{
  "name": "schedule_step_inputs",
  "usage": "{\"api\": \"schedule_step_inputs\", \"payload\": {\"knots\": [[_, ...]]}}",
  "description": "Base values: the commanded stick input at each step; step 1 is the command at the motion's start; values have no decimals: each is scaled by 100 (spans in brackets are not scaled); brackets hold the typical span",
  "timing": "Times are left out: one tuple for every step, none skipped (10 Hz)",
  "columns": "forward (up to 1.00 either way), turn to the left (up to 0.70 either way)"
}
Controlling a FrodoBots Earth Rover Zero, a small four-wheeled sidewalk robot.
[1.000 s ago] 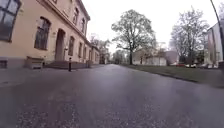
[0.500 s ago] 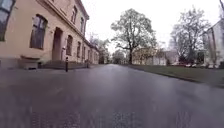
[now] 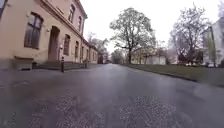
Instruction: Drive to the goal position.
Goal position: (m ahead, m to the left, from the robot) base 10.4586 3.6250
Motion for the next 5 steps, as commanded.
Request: {"api": "schedule_step_inputs", "payload": {"knots": [[100, 0], [100, 0], [100, 0], [100, 0], [100, 0]]}}
